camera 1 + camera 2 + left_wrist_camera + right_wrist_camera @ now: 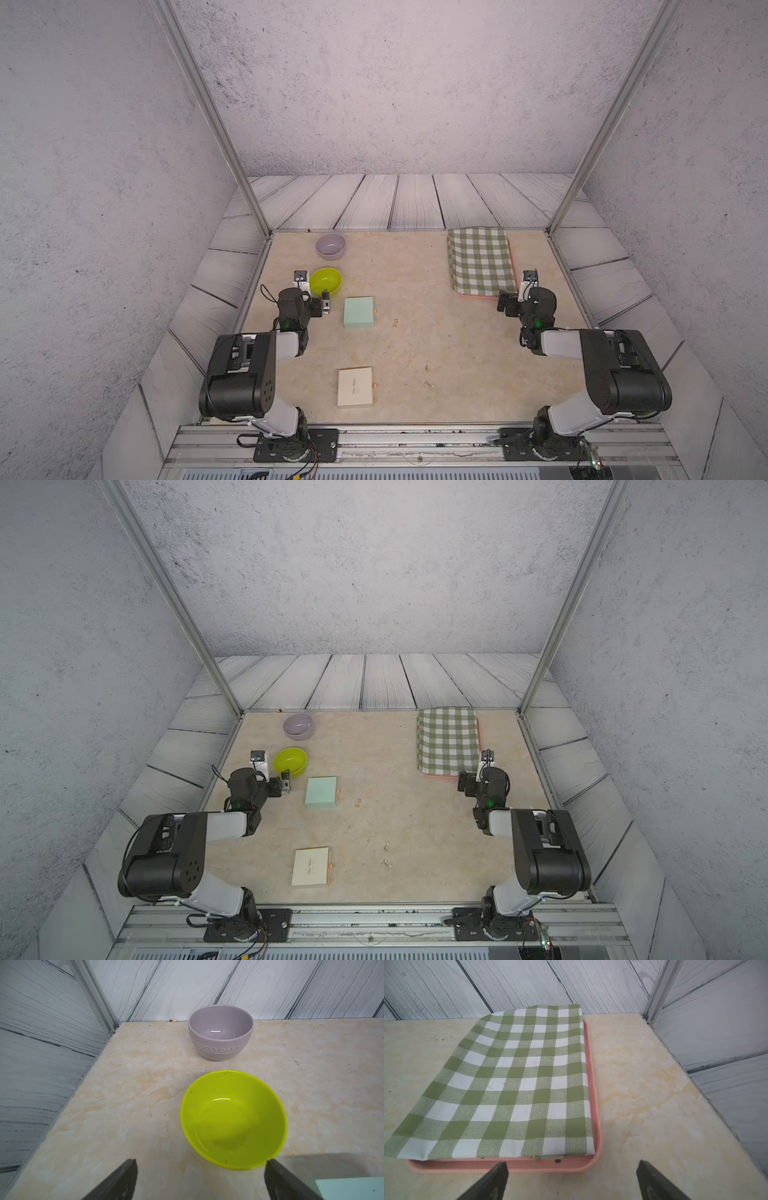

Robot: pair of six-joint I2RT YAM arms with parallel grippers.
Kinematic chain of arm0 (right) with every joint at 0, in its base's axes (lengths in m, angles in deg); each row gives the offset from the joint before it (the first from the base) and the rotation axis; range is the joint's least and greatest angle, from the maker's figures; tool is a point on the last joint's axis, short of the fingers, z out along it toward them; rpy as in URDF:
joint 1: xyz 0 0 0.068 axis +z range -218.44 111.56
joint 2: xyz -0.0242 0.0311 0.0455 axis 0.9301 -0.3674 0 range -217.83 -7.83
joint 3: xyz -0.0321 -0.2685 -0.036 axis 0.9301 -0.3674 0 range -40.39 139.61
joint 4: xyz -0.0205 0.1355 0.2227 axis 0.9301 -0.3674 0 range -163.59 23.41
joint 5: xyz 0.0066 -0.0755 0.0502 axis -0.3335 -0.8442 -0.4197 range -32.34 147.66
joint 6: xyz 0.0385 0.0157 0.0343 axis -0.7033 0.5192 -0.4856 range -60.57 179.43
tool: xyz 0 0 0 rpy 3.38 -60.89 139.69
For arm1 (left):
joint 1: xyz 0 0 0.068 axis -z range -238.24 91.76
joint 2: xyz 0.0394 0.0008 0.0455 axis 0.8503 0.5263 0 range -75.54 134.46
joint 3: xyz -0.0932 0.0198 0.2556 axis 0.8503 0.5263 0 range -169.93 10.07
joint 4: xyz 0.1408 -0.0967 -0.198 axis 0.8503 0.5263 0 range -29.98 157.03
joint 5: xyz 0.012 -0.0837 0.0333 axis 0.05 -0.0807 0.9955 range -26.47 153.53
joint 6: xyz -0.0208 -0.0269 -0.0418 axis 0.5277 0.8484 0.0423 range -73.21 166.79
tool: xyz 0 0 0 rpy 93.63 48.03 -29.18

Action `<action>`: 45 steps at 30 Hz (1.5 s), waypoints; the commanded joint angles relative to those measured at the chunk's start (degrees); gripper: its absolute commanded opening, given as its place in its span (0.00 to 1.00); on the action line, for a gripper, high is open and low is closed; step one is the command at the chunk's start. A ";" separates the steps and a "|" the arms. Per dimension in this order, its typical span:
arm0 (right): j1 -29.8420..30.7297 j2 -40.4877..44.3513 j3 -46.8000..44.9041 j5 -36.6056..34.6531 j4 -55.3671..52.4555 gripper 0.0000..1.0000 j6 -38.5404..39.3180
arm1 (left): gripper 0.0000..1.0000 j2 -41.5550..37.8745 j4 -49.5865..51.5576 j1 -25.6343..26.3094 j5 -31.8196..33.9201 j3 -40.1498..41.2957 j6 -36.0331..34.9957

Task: Place the earrings into the drawer-style jewelry box
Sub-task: Open the drawer in the jewelry box.

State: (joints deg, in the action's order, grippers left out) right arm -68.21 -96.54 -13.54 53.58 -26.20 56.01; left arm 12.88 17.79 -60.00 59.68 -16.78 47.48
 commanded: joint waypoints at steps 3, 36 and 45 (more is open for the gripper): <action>-0.22 0.90 -0.01 1.15 0.08 0.99 0.61 | 0.98 -0.80 0.46 -0.53 0.58 -0.39 0.54; 25.89 -1.41 33.54 17.53 -48.09 0.99 -25.75 | 0.97 -6.14 59.42 12.24 2.10 -31.78 23.27; 33.27 -14.02 45.96 26.73 -52.97 0.99 -19.51 | 0.94 -4.61 72.61 13.17 -9.13 -35.28 26.18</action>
State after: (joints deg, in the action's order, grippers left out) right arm -35.74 -108.32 29.14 74.83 -76.50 33.87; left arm 8.20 82.59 -47.33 55.15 -51.77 71.24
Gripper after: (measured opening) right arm 0.990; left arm 0.939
